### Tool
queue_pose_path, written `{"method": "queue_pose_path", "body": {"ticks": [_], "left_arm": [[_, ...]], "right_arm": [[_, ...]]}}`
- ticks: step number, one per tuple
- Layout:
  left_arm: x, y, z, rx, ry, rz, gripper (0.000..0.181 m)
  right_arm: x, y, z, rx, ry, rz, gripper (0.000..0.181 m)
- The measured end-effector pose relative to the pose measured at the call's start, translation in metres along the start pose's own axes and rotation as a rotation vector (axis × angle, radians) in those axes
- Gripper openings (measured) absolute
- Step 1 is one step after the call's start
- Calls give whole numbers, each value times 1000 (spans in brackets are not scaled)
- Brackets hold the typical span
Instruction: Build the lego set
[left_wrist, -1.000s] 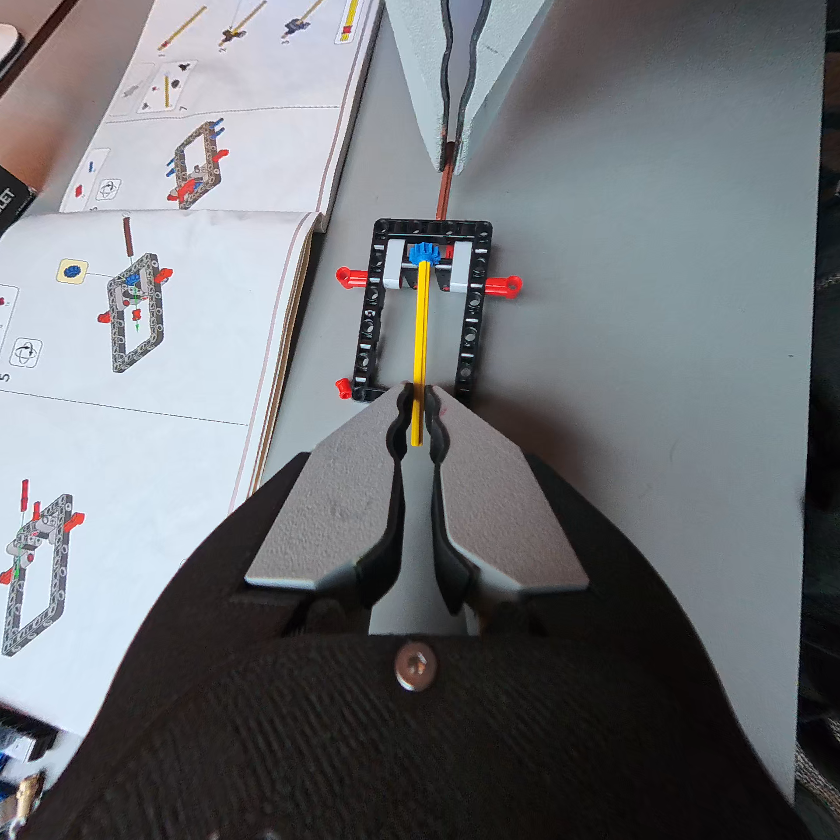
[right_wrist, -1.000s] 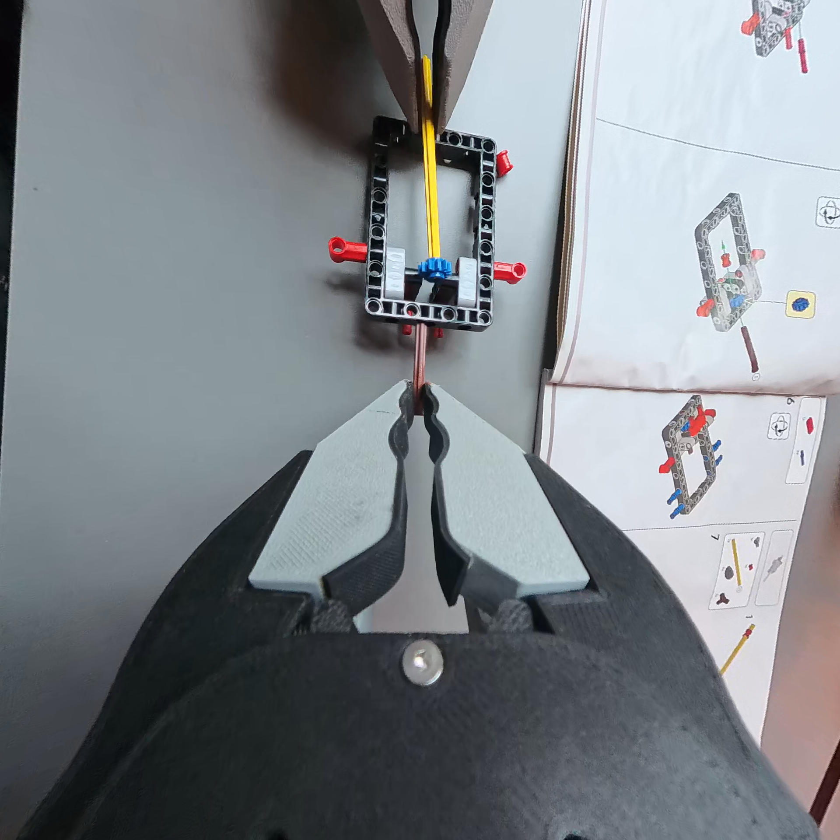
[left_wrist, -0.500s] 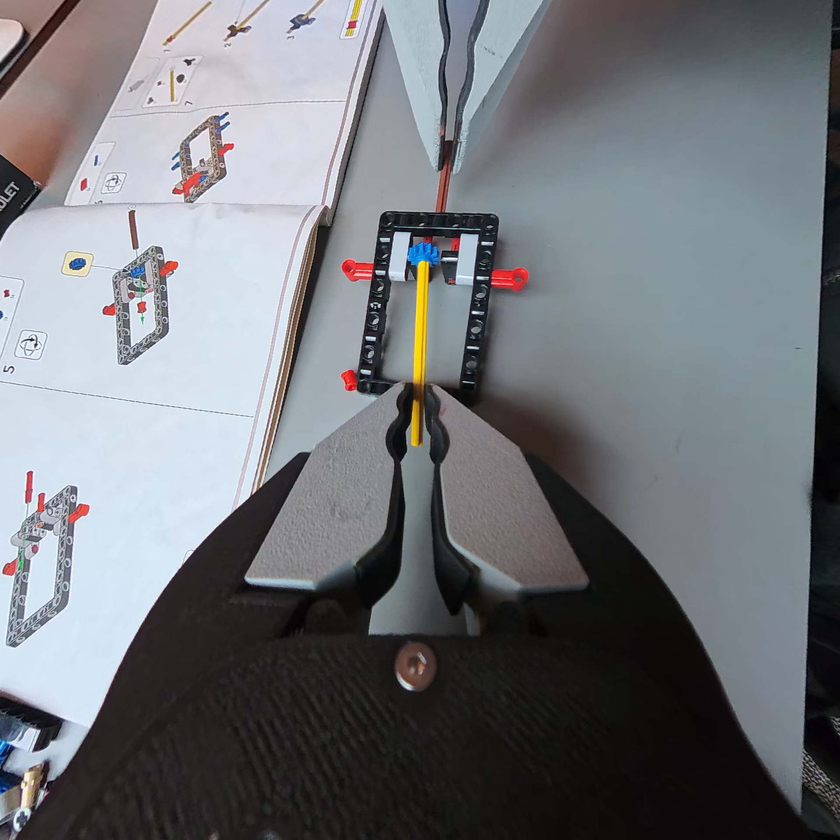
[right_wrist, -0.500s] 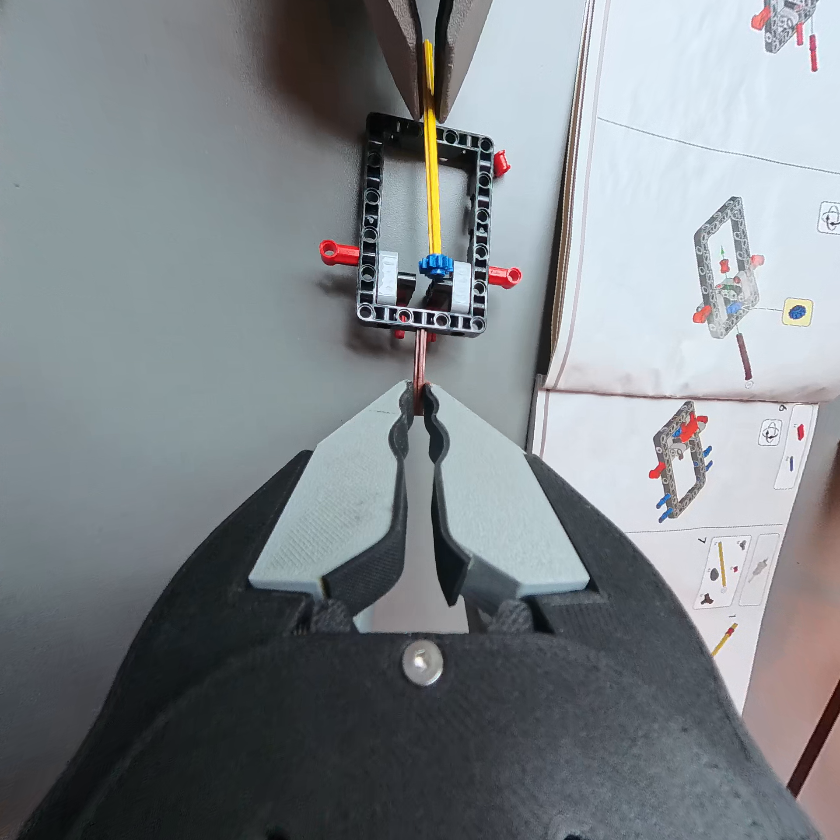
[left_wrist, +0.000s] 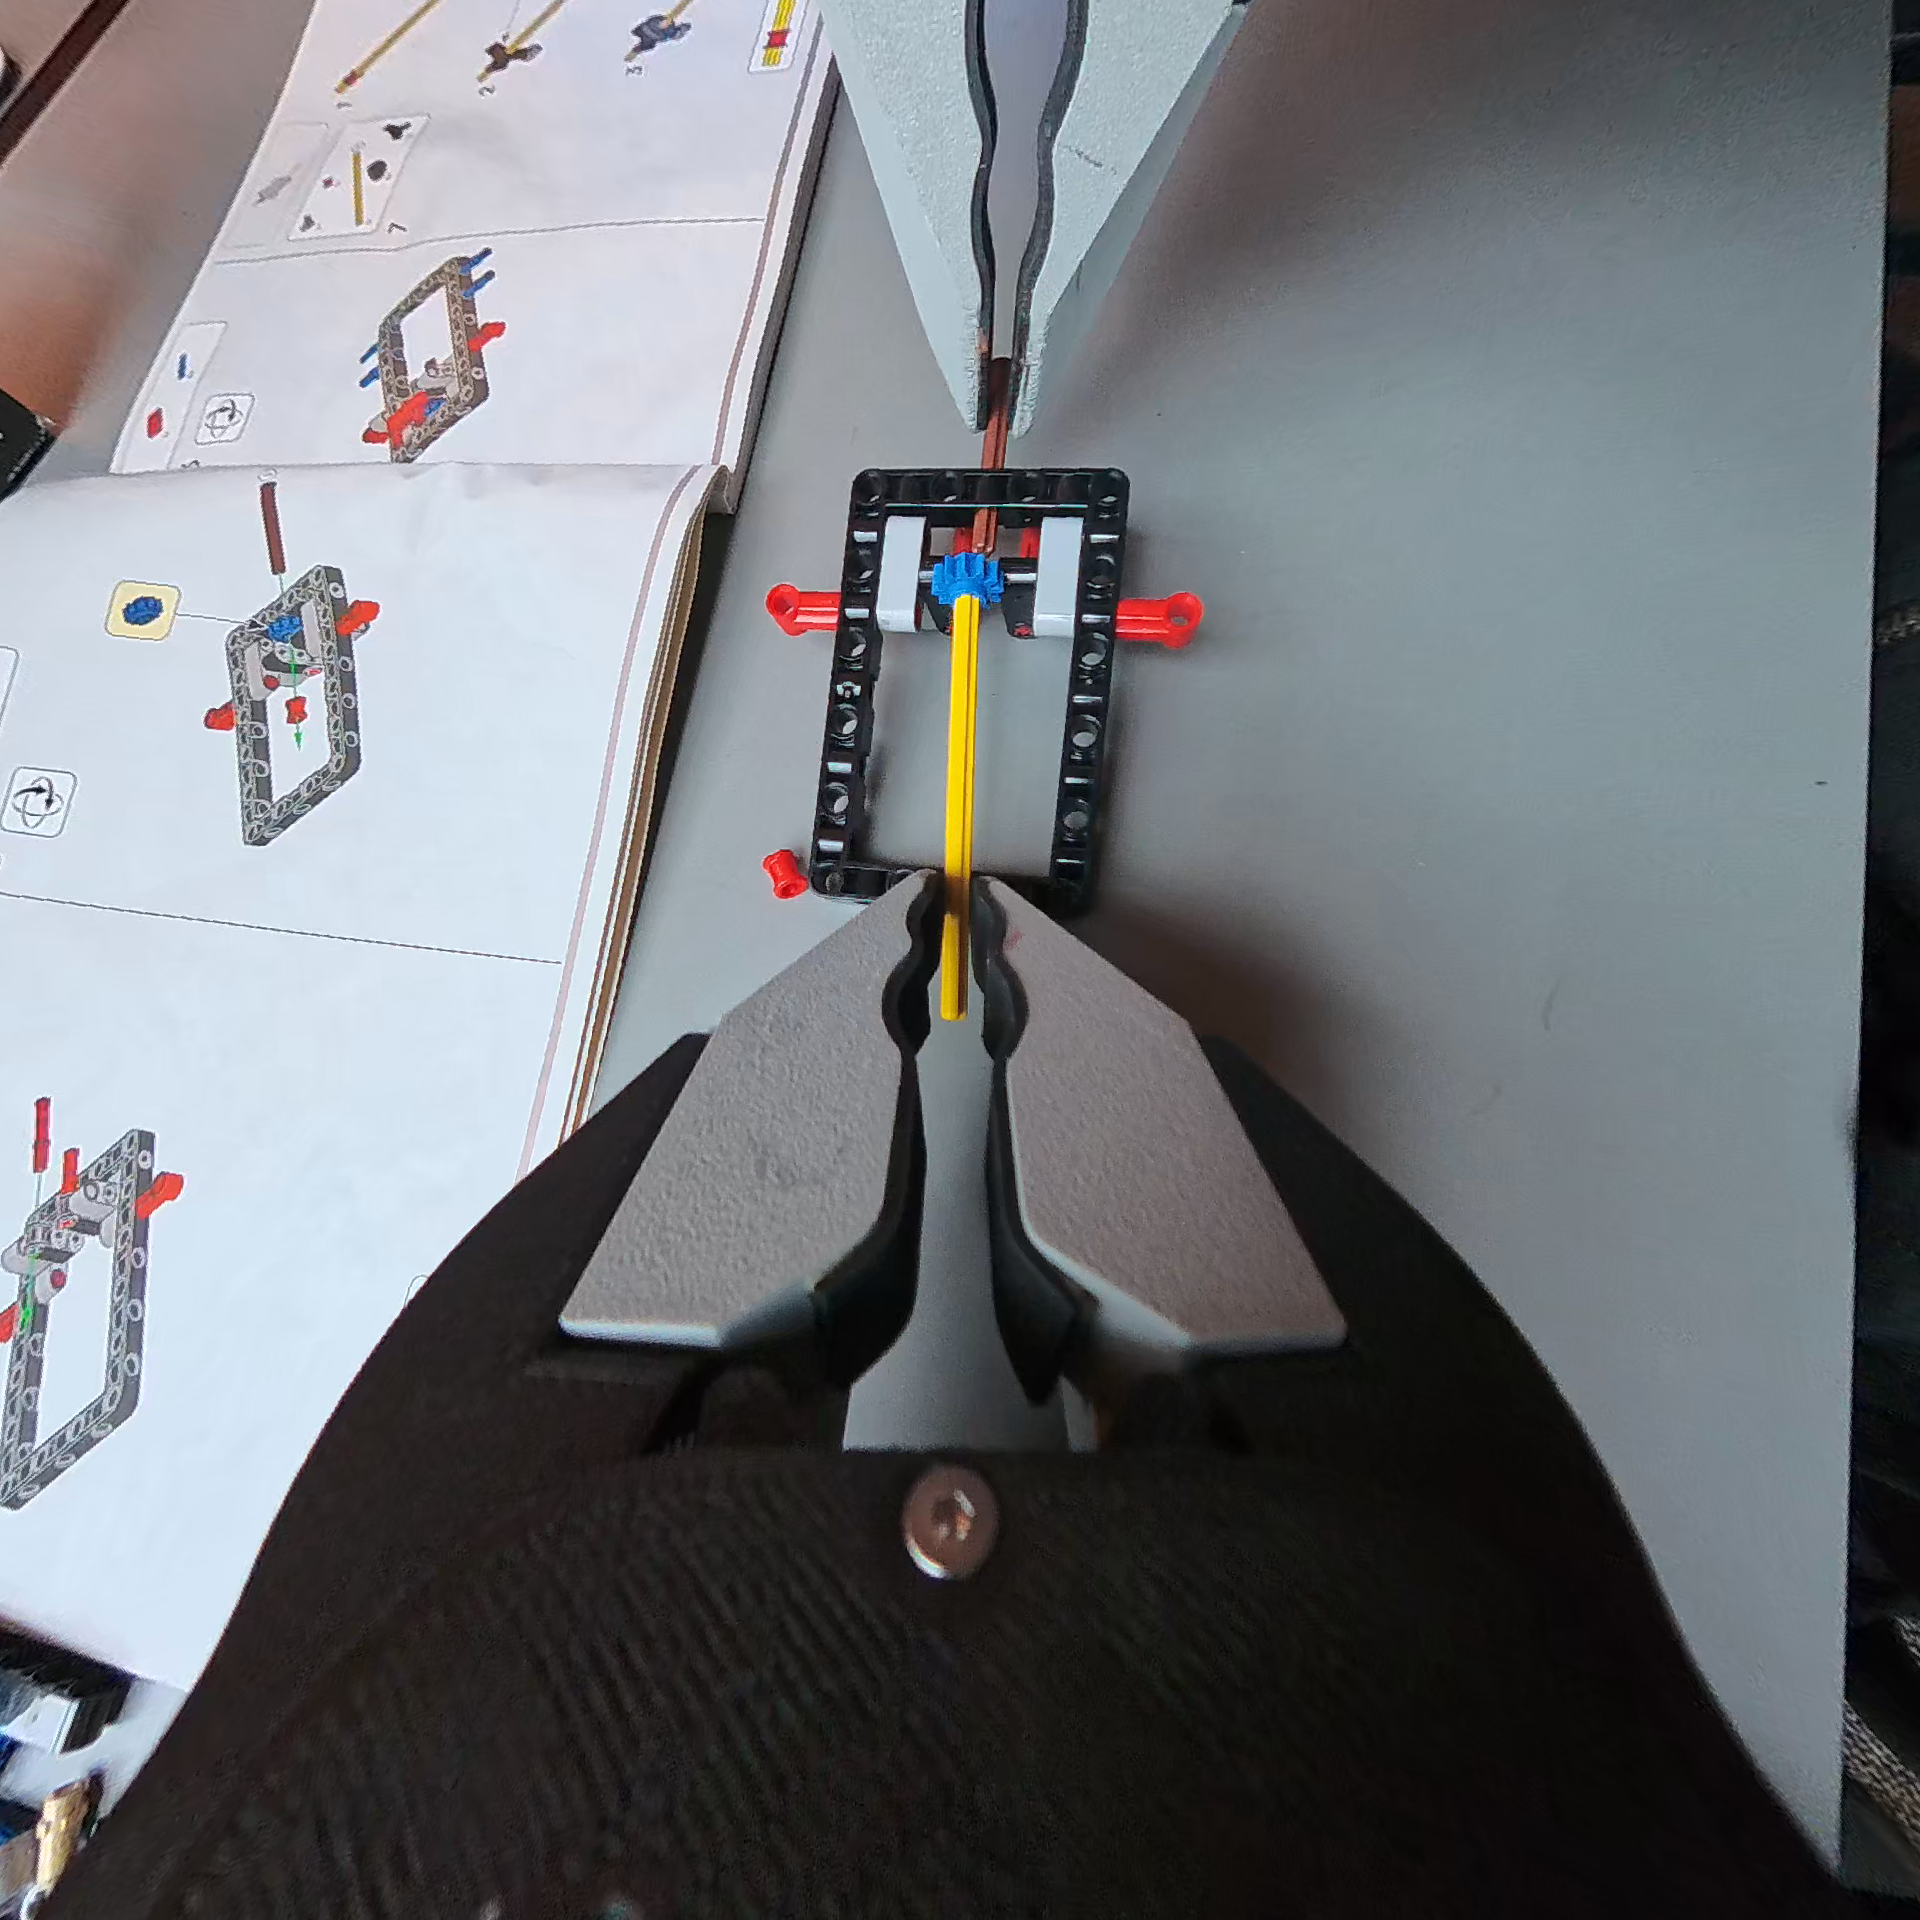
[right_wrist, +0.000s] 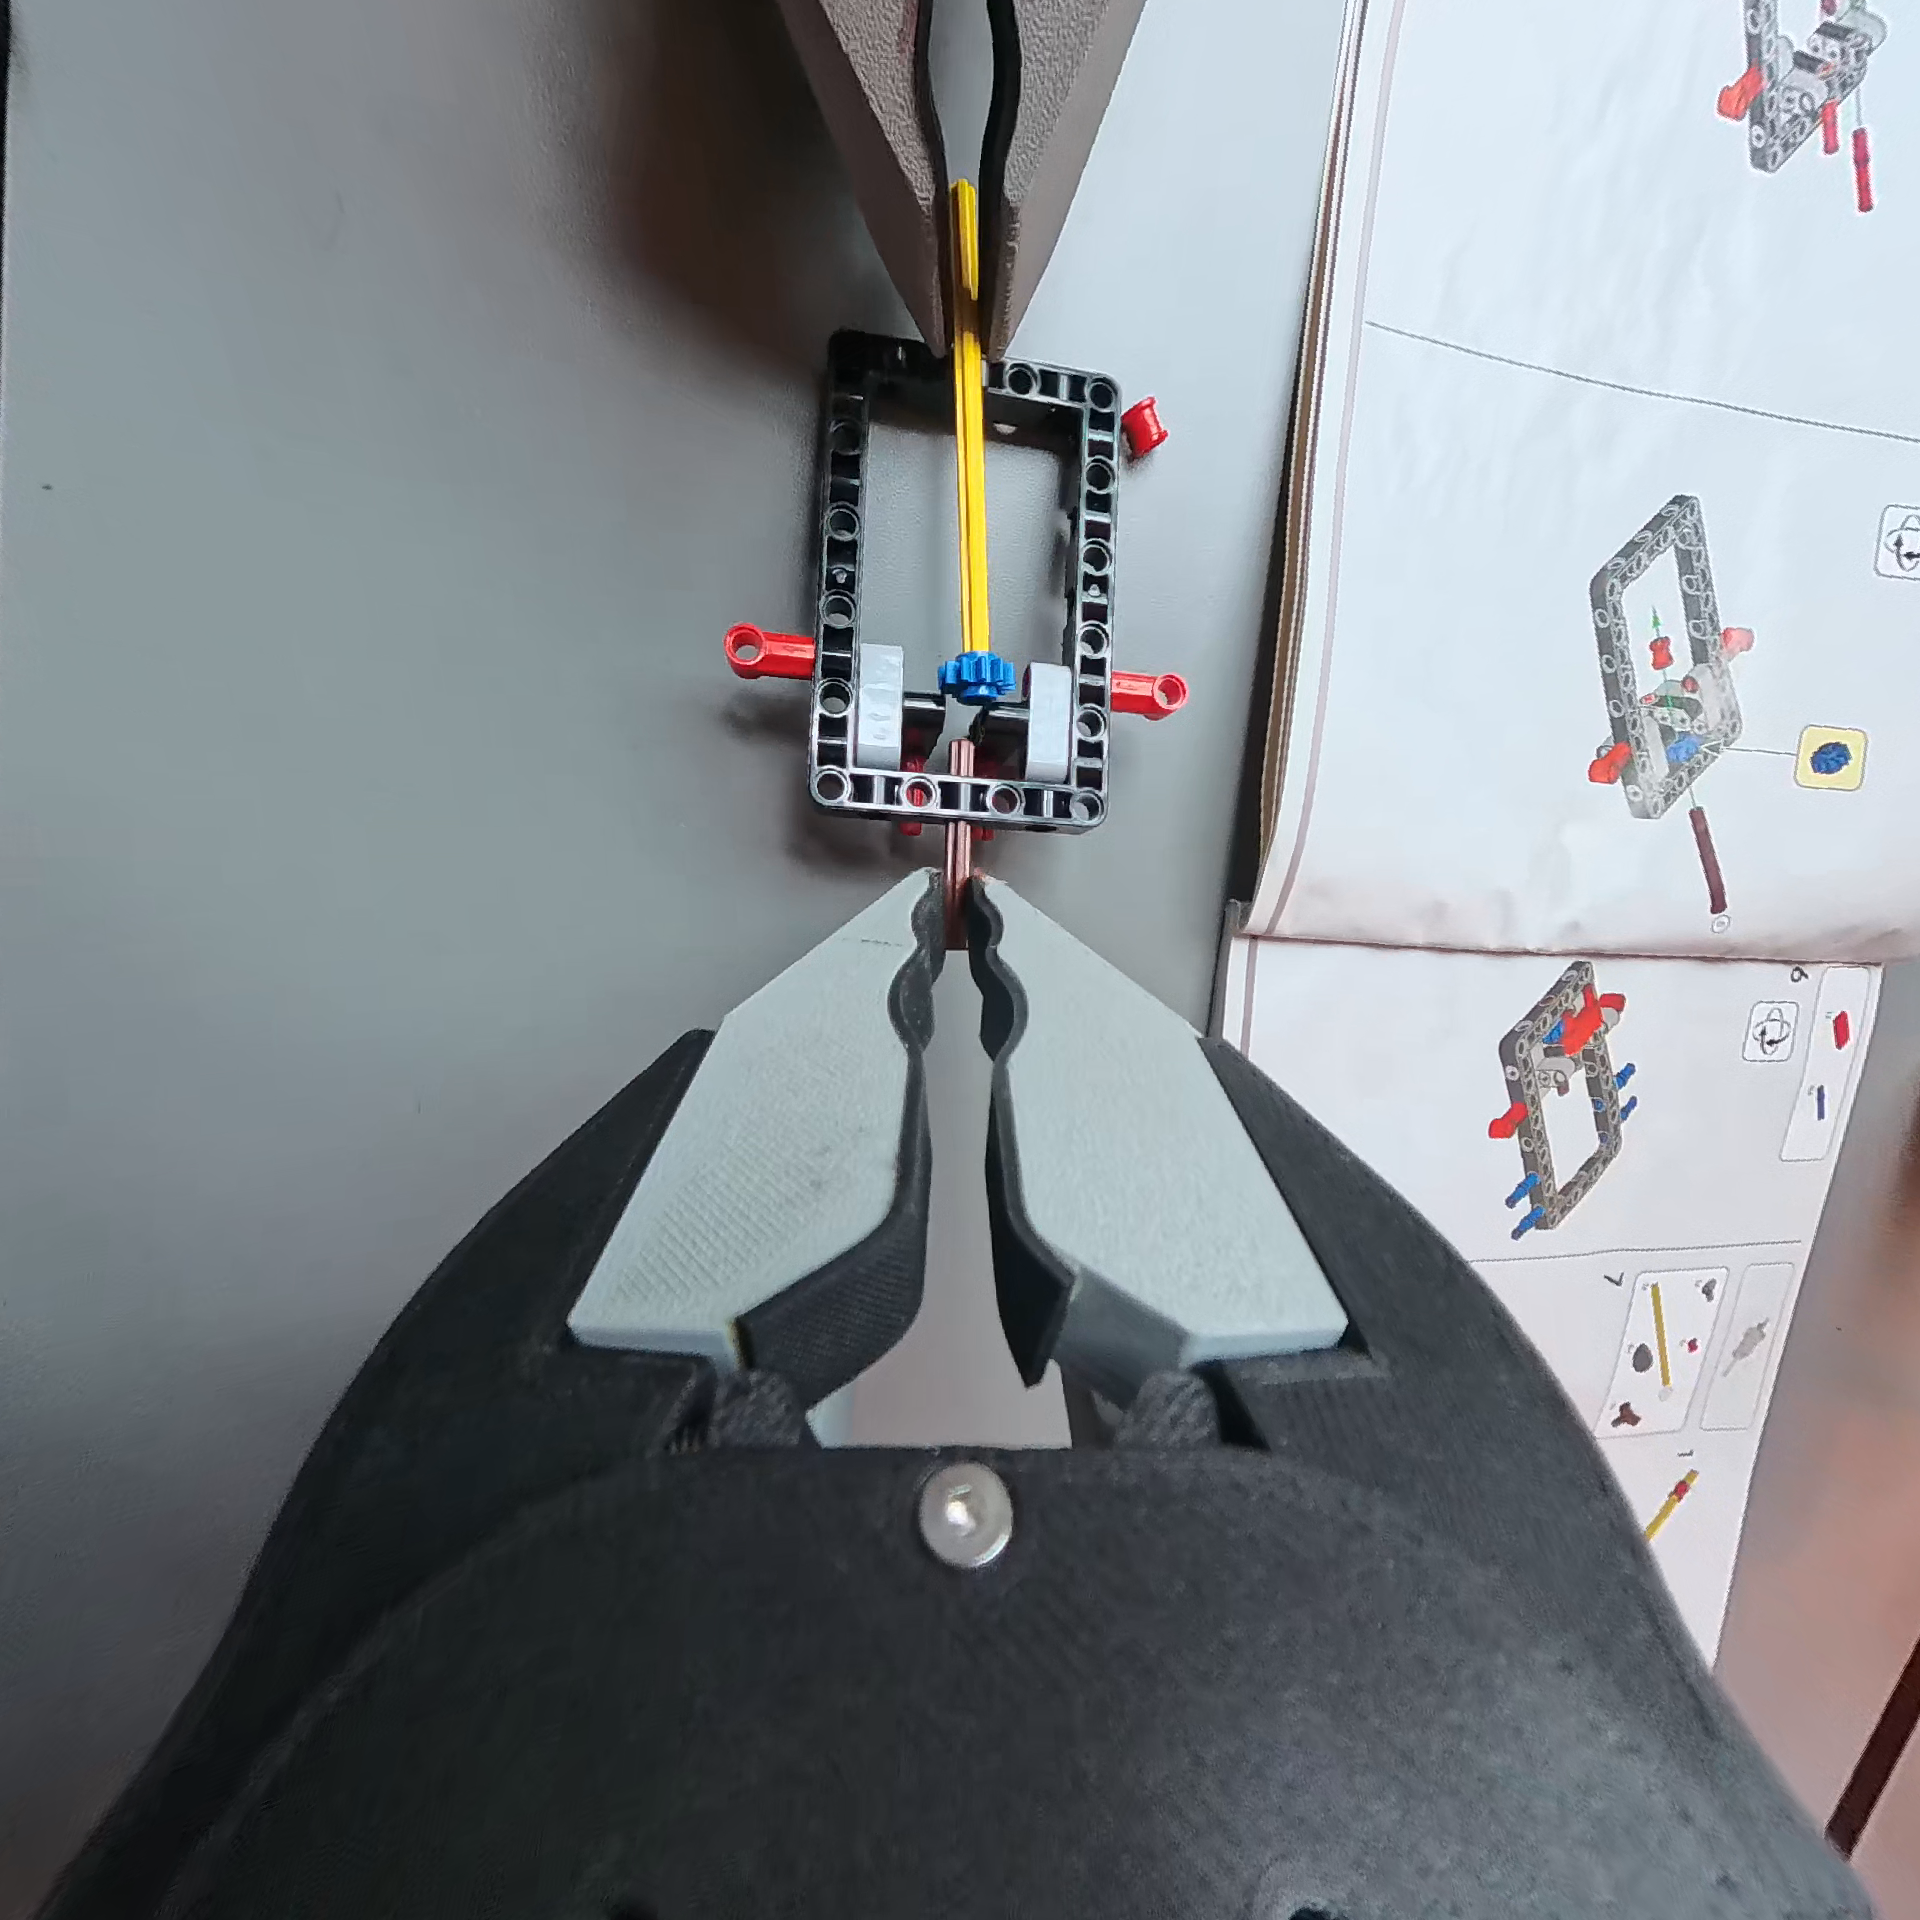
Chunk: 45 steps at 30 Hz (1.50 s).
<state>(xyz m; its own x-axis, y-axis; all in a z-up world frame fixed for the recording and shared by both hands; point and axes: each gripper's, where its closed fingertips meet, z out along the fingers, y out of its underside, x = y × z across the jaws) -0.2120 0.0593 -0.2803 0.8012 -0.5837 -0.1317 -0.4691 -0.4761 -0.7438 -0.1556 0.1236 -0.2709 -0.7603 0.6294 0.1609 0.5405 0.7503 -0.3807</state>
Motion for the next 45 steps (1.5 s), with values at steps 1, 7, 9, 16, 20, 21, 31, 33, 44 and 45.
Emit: {"method": "queue_pose_path", "body": {"ticks": [1, 7, 9, 16, 20, 21, 31, 33, 44, 45], "left_arm": [[0, 0, 0, -2, 0, 1, 3], [-1, -4, 2, -37, -15, 45, 3], [-1, -7, 3, -31, 3, 37, 2], [0, -19, 7, 4, 25, 32, 3], [1, -16, 14, -28, 25, 48, 3], [1, -16, 14, -30, 27, 47, 3], [0, -10, 19, -58, 30, 58, 3], [0, -10, 19, -55, 34, 54, 2], [0, -9, 16, 3, 62, 8, 3], [0, -9, 16, 5, 64, 9, 3]], "right_arm": [[0, 0, 0, 3, 1, 0, 1], [0, 2, -1, 14, 6, 2, 0], [0, 3, -2, 19, 7, 5, 0], [-1, 9, -5, 35, 20, 9, 0], [-2, 12, -6, 42, 21, 15, 0], [-3, 13, -6, 43, 22, 14, 0], [-2, 13, -8, 51, 22, 19, 0], [-1, 13, -8, 49, 27, 15, 1], [-1, 11, -7, 46, 20, 10, 0], [-1, 11, -7, 45, 21, 9, 0]]}}
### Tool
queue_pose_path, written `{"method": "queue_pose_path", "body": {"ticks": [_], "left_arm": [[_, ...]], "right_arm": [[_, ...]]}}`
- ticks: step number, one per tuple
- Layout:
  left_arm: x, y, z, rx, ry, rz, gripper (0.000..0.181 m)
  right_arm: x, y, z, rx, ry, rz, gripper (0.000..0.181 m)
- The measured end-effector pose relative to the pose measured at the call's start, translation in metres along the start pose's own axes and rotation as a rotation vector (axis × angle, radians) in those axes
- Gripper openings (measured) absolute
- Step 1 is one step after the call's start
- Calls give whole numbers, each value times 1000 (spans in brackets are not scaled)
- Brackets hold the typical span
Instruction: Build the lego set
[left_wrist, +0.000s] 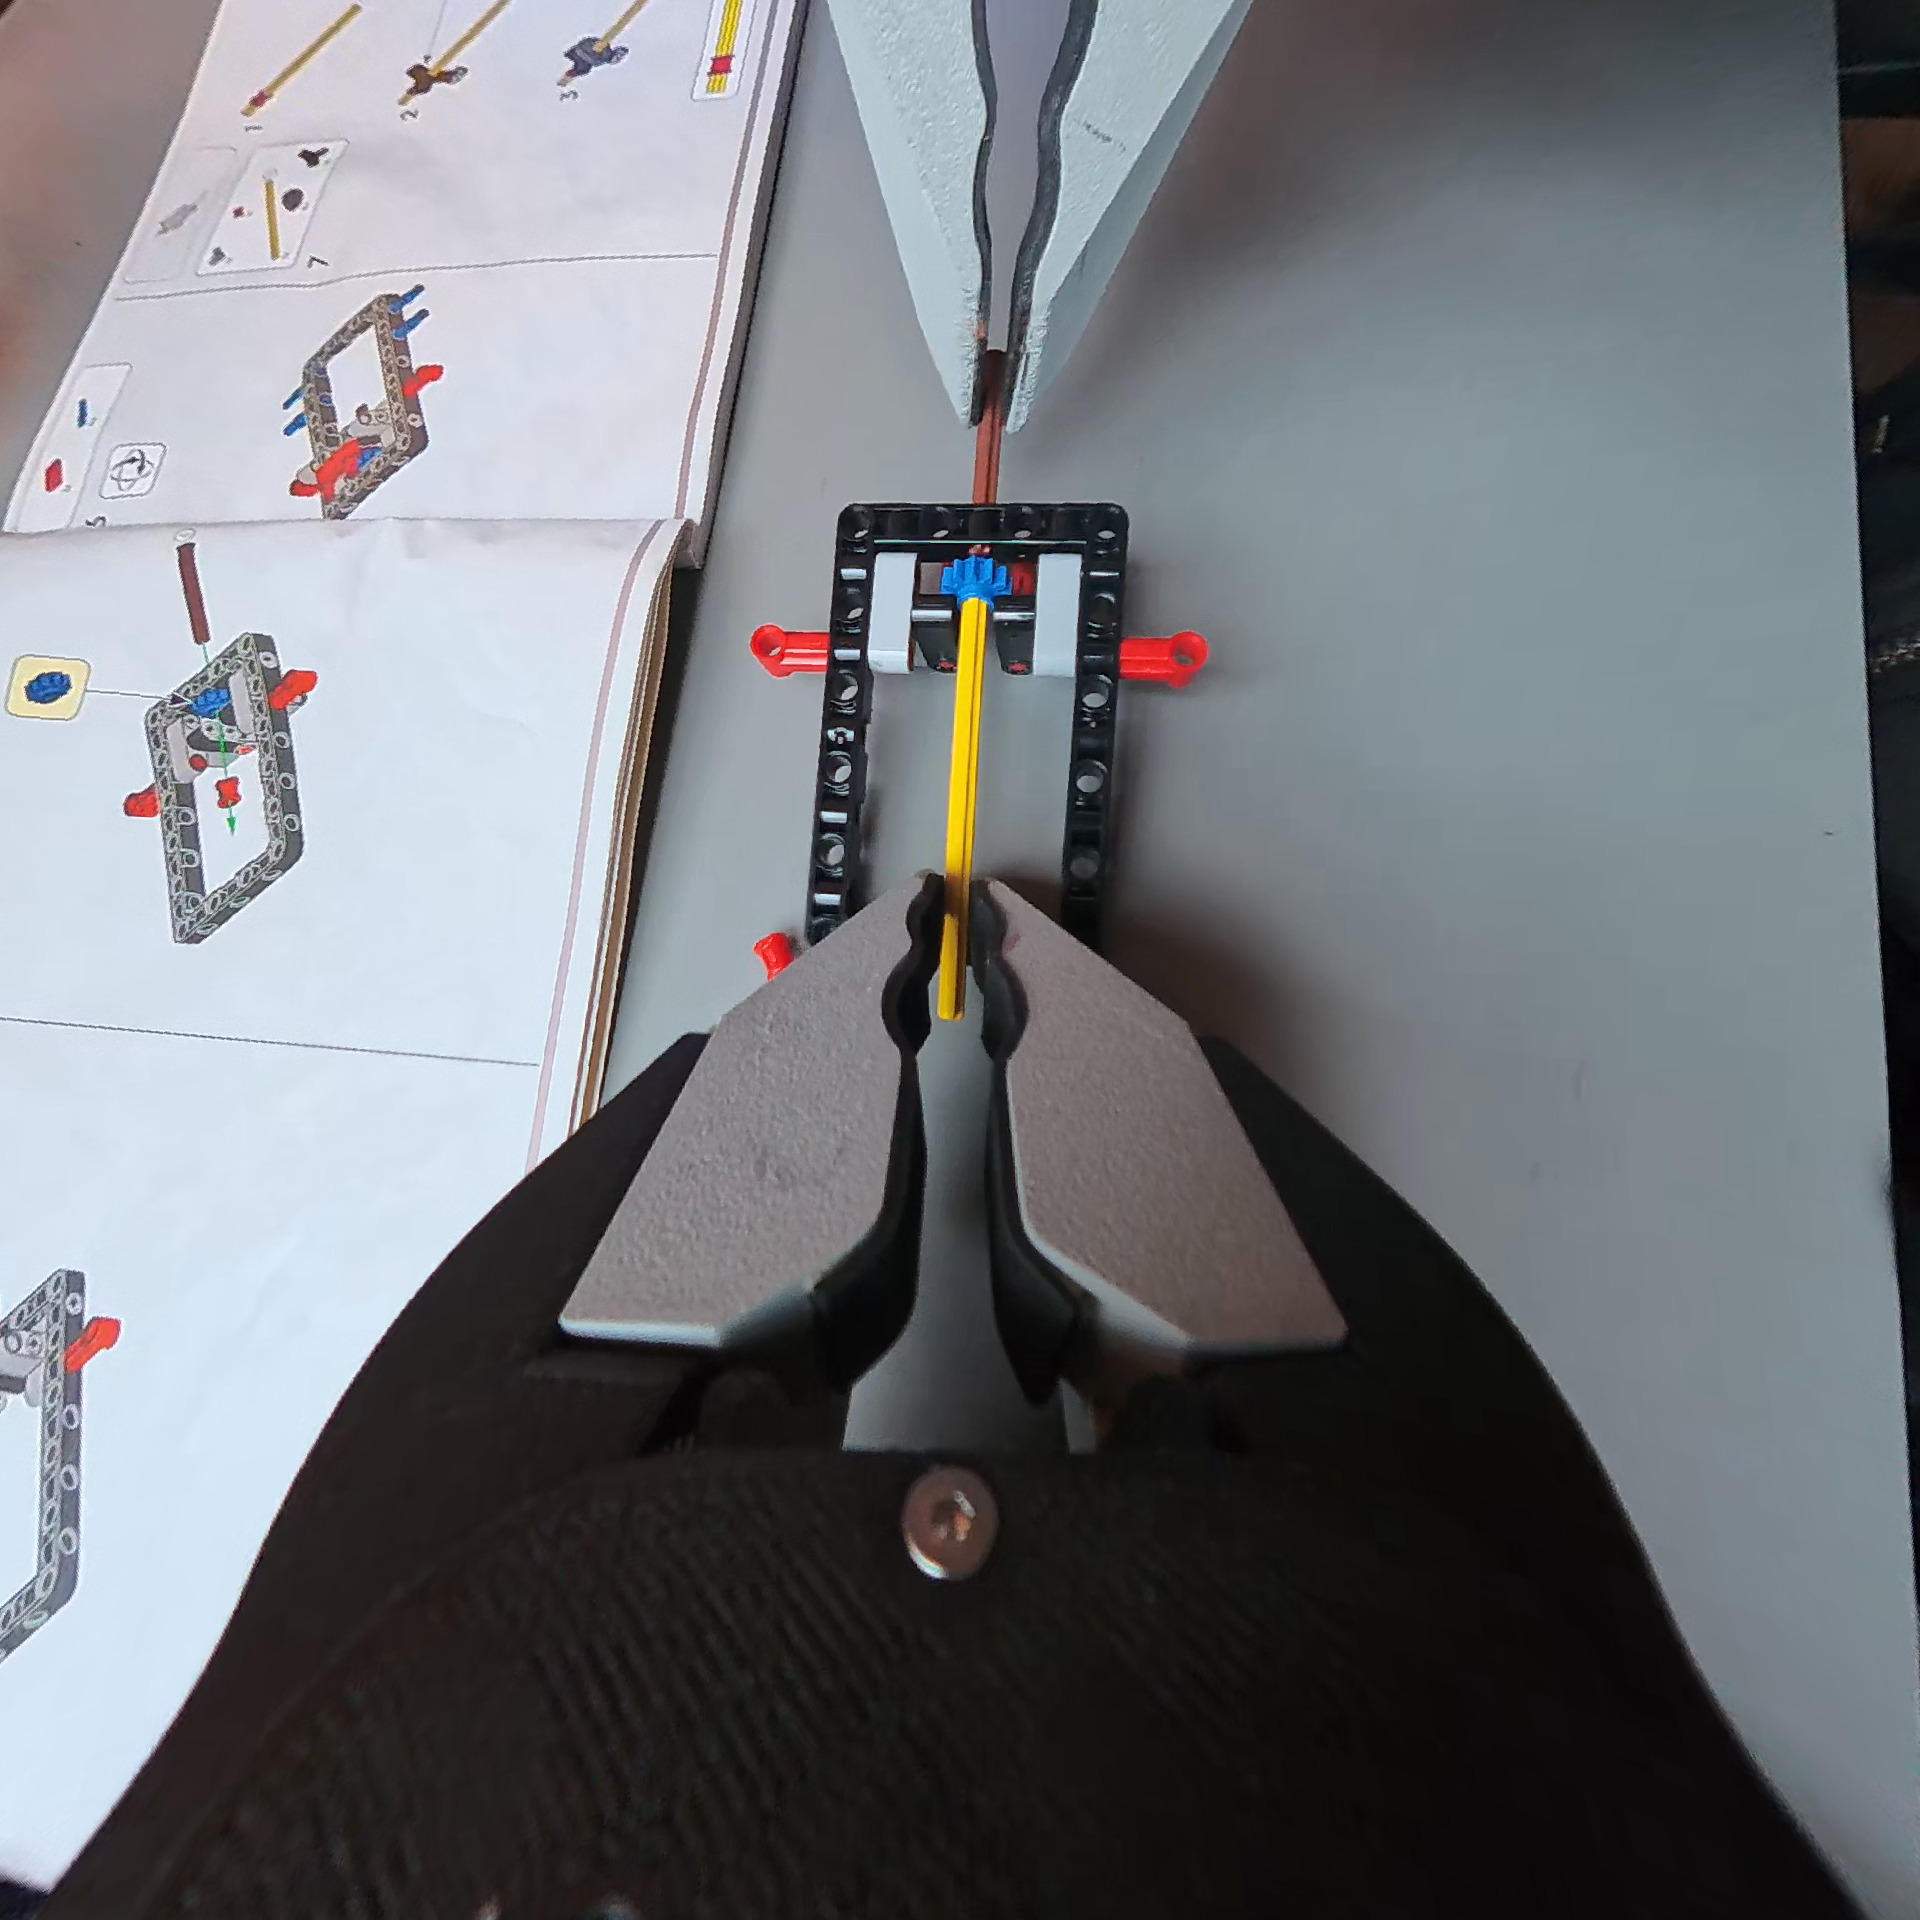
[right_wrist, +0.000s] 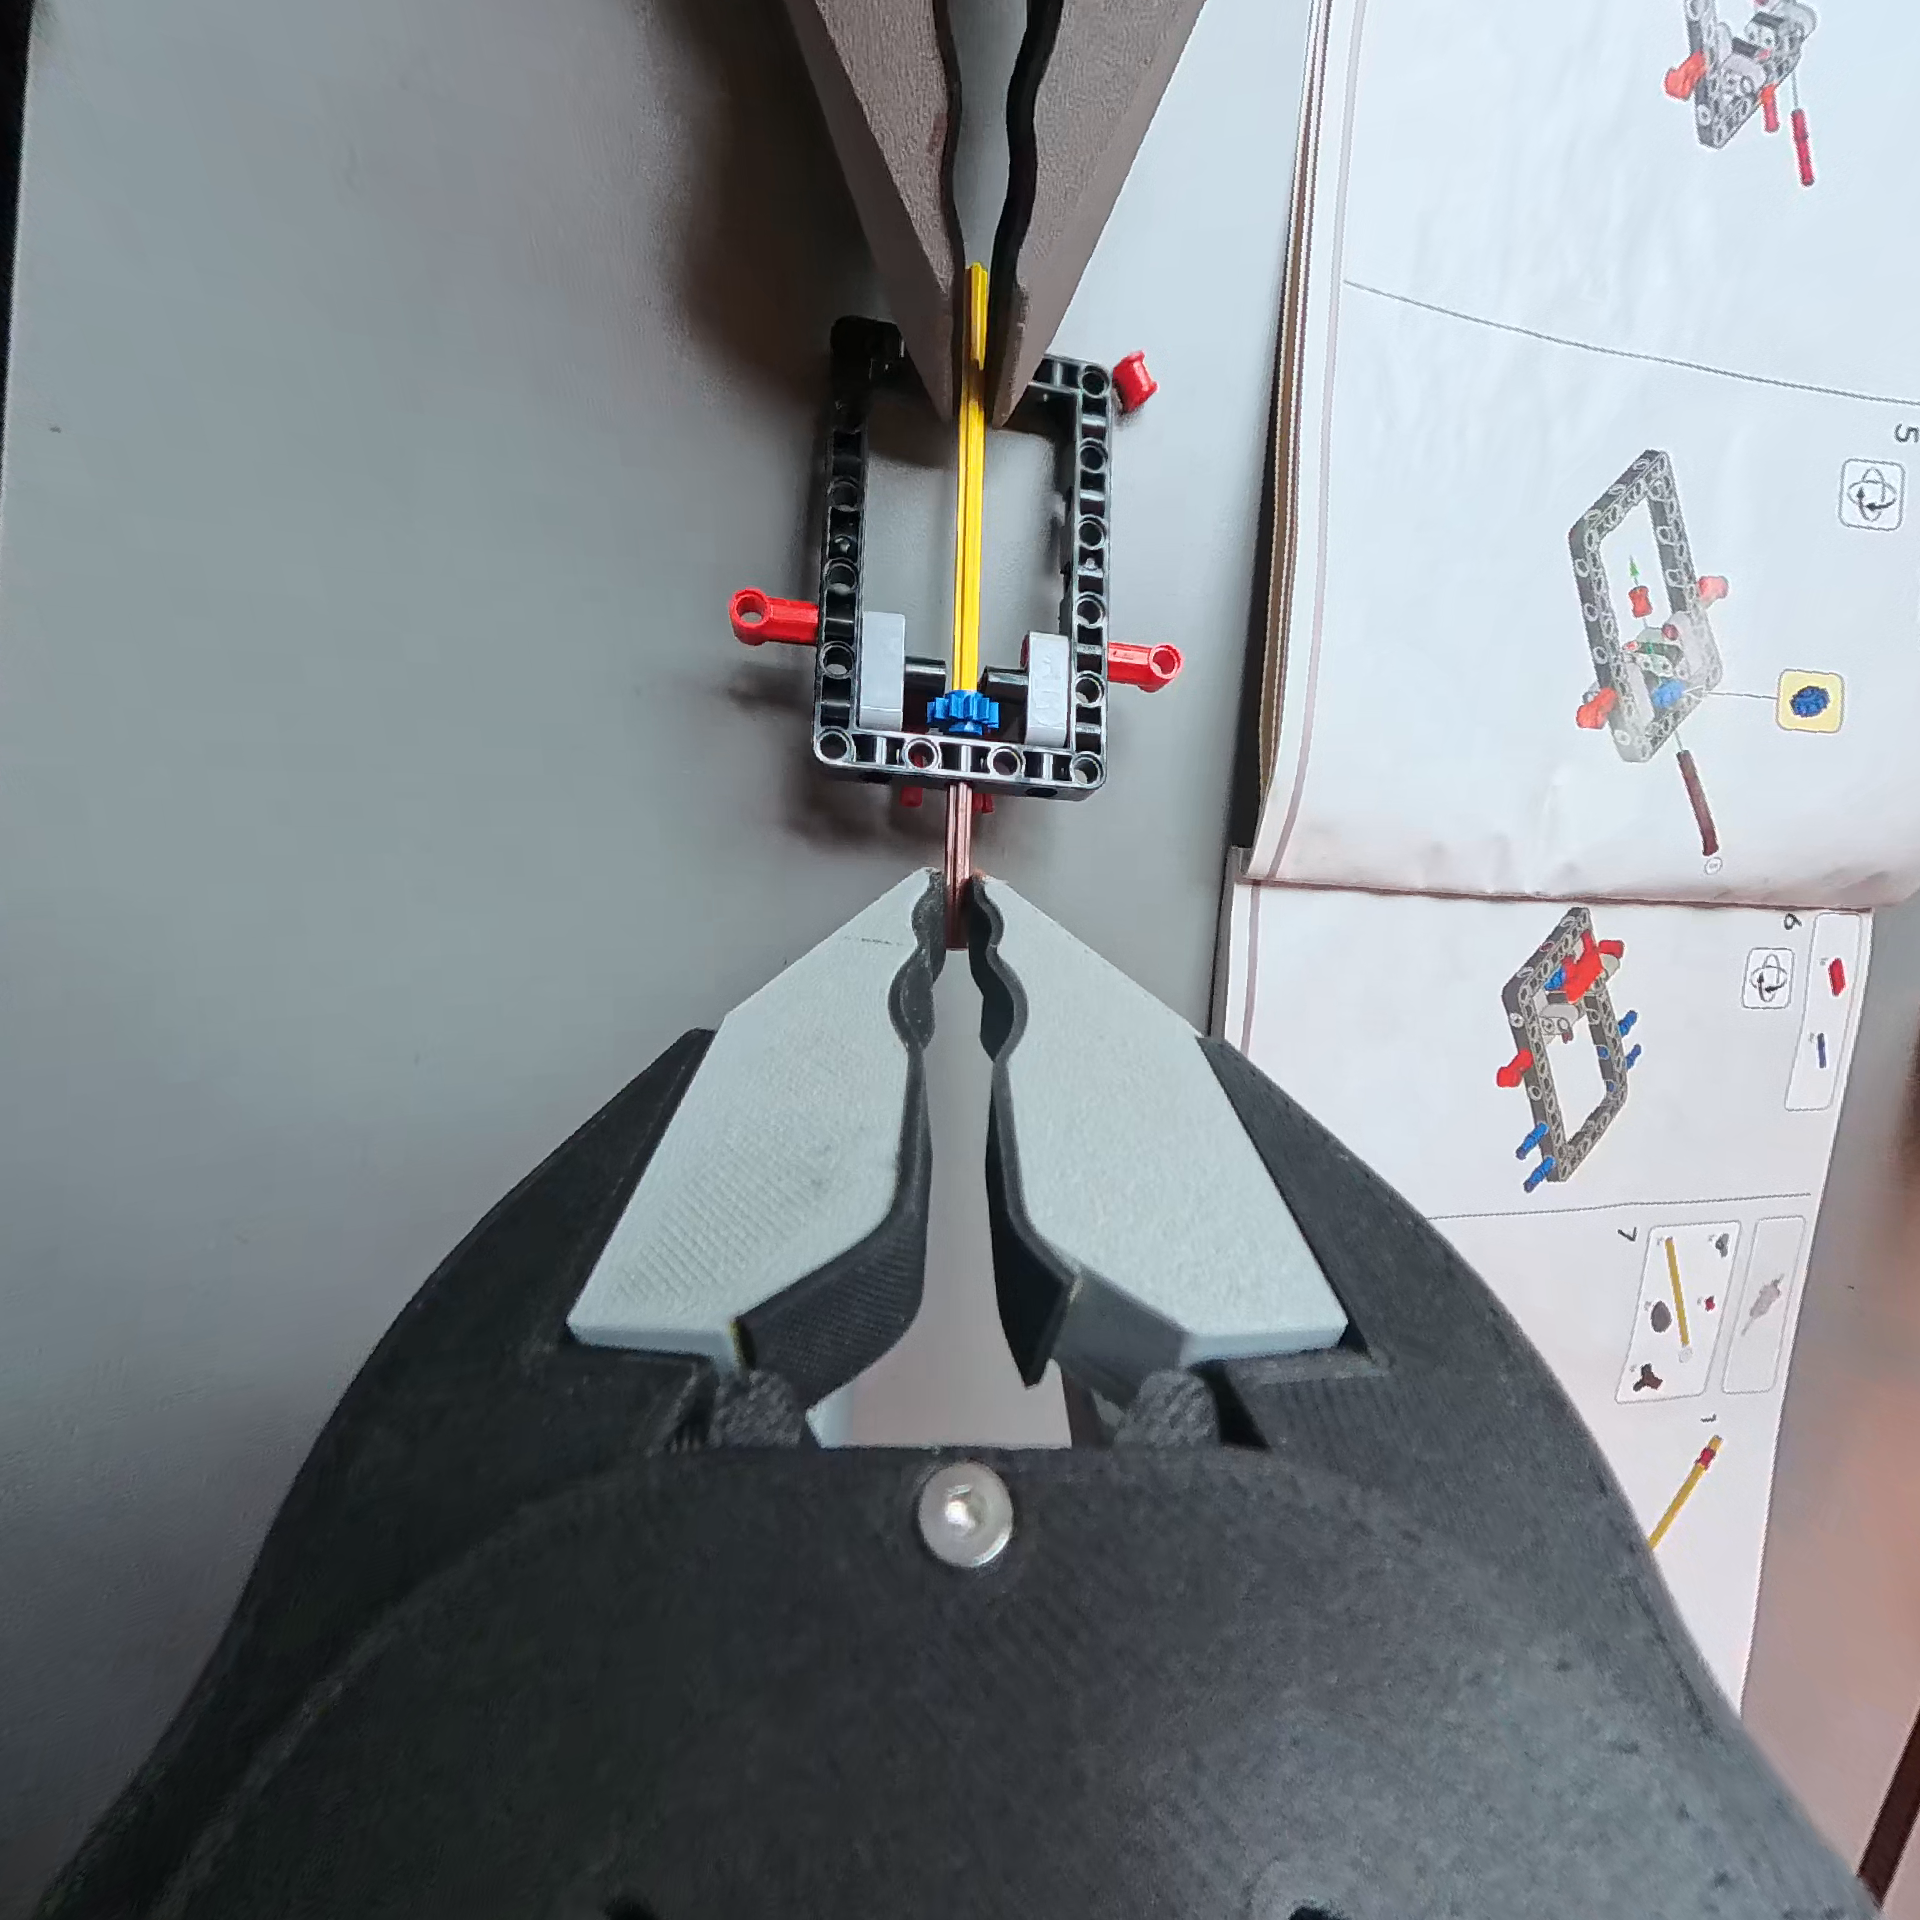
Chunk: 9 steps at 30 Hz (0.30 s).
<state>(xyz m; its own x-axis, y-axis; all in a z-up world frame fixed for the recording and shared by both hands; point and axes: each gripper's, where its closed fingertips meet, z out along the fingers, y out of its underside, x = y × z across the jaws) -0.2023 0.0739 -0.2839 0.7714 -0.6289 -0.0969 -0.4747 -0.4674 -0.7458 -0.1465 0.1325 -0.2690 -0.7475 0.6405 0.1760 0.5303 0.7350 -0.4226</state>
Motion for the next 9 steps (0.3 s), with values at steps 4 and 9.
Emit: {"method": "queue_pose_path", "body": {"ticks": [4, 9], "left_arm": [[-1, 0, -1, 8, -3, -2, 2], [-2, 1, -2, 9, 5, -10, 3]], "right_arm": [[0, -1, 0, -2, -1, -1, 0], [1, -2, 1, 0, 2, -1, 0]]}}
